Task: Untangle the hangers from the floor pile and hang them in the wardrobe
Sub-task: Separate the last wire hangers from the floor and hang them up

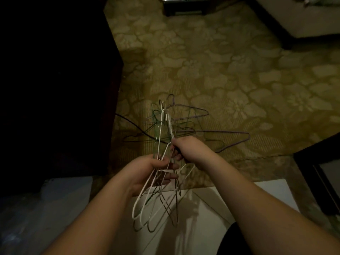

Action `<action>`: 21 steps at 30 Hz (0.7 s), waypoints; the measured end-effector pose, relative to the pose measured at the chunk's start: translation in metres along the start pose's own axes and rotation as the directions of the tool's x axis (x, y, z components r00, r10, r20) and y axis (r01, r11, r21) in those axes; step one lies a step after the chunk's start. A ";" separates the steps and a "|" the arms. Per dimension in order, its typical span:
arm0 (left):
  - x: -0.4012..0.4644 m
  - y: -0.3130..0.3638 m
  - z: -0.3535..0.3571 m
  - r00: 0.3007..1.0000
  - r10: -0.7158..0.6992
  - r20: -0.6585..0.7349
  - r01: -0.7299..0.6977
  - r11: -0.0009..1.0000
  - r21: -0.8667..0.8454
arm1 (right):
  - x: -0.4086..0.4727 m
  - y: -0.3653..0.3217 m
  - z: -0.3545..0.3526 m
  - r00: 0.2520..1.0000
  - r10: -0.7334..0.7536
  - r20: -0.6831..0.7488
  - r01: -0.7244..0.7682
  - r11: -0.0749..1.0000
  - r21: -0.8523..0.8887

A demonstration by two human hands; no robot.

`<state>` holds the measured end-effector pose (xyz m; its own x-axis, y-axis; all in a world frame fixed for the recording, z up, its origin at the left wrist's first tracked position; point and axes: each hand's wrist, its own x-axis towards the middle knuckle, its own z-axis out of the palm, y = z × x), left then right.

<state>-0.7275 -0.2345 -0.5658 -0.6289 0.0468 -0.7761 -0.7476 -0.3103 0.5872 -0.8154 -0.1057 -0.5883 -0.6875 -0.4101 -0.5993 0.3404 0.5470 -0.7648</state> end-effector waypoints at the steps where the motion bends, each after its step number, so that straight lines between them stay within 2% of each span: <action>1: 0.000 0.000 -0.002 1.000 0.007 0.013 -0.007 1.000 0.023 | 0.001 0.003 0.002 1.000 -0.024 0.012 0.024 1.000 -0.013; 5: 0.001 -0.001 -0.008 0.998 0.066 0.019 -0.067 0.996 0.056 | 0.005 0.005 0.007 0.989 -0.148 -0.007 0.145 0.980 -0.138; 9: 0.001 0.002 -0.017 0.995 0.097 0.002 -0.097 0.992 0.085 | 0.010 0.003 0.004 0.981 -0.190 0.046 0.195 0.948 -0.251; 11: -0.004 0.004 -0.028 0.996 0.088 -0.027 -0.085 0.993 0.080 | 0.019 0.004 -0.010 0.976 -0.194 -0.095 0.186 0.979 -0.081; 13: -0.012 0.006 -0.041 0.996 0.075 -0.044 -0.071 0.995 0.075 | 0.033 0.009 -0.027 0.945 -0.123 -0.302 0.172 0.975 0.141; 14: -0.017 0.007 -0.047 0.997 0.068 -0.038 -0.065 0.995 0.073 | 0.039 0.014 -0.032 0.926 -0.082 -0.368 0.155 0.973 0.172; 18: -0.036 0.011 -0.062 1.000 0.021 -0.019 -0.019 0.994 0.106 | 0.058 0.036 -0.024 0.933 -0.019 -0.359 0.023 1.000 0.007; 21: -0.046 0.011 -0.068 0.999 -0.027 -0.040 0.033 0.986 0.165 | 0.060 0.030 -0.016 0.944 -0.040 -0.327 0.014 0.996 -0.083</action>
<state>-0.6926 -0.3050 -0.5395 -0.5994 0.0170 -0.8003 -0.7931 -0.1474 0.5909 -0.8571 -0.1019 -0.6437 -0.8725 -0.1707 -0.4578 0.2766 0.5997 -0.7509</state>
